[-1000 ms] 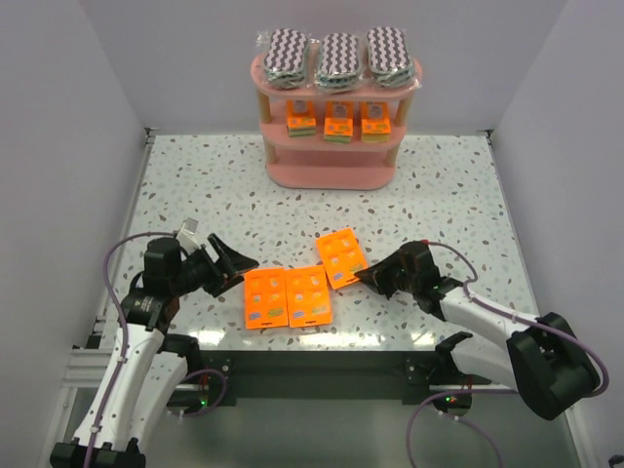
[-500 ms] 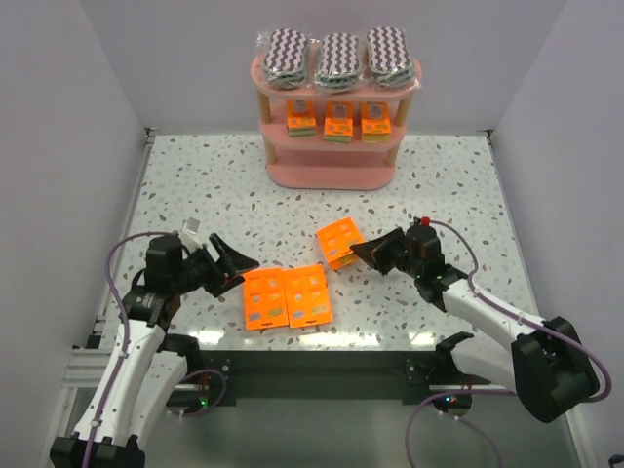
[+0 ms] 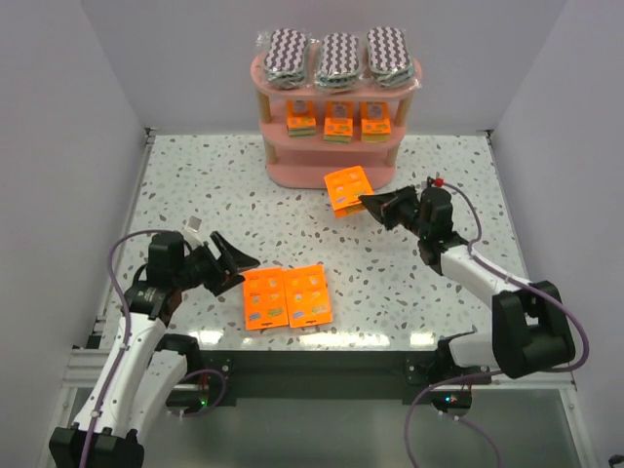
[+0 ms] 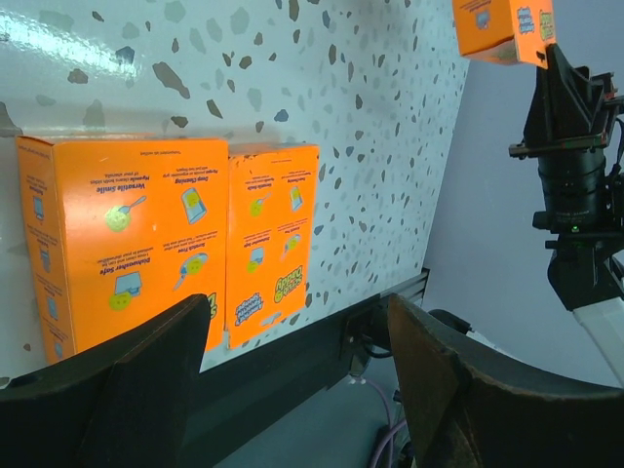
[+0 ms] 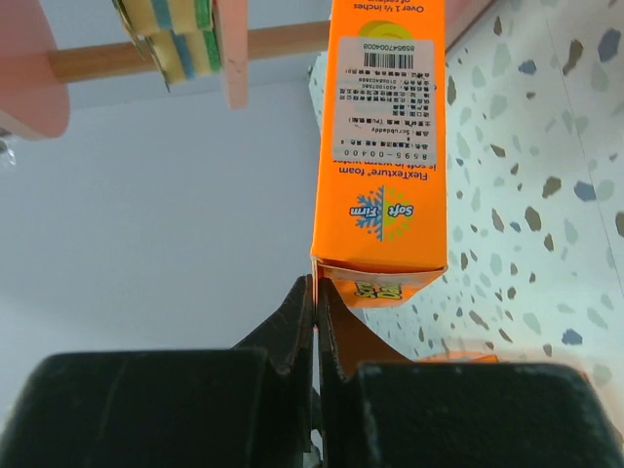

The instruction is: Place and organize the cleaning sponges onto the shelf

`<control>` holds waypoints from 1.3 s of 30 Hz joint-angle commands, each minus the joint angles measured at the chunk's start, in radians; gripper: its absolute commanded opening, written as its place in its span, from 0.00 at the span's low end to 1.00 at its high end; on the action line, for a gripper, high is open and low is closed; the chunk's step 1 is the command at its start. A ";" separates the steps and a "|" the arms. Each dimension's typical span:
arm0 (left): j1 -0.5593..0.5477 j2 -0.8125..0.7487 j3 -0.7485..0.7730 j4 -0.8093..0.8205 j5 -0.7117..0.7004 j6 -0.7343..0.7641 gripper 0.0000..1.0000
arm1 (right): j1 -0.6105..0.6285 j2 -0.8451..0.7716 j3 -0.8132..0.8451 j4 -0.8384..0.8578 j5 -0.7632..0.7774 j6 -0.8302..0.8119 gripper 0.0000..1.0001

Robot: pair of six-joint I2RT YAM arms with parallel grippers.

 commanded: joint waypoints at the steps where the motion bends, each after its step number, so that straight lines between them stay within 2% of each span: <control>1: 0.006 0.010 0.046 0.026 0.007 0.028 0.78 | -0.041 0.065 0.083 0.137 -0.051 0.006 0.00; 13: 0.006 0.089 0.071 0.059 0.002 0.033 0.78 | -0.132 0.441 0.290 0.318 -0.088 0.036 0.00; 22: 0.006 0.135 0.084 0.082 -0.010 0.022 0.78 | -0.170 0.683 0.401 0.359 -0.097 0.046 0.00; 39: 0.006 0.227 0.101 0.174 -0.029 -0.018 0.78 | -0.213 0.763 0.432 0.320 -0.002 0.049 0.00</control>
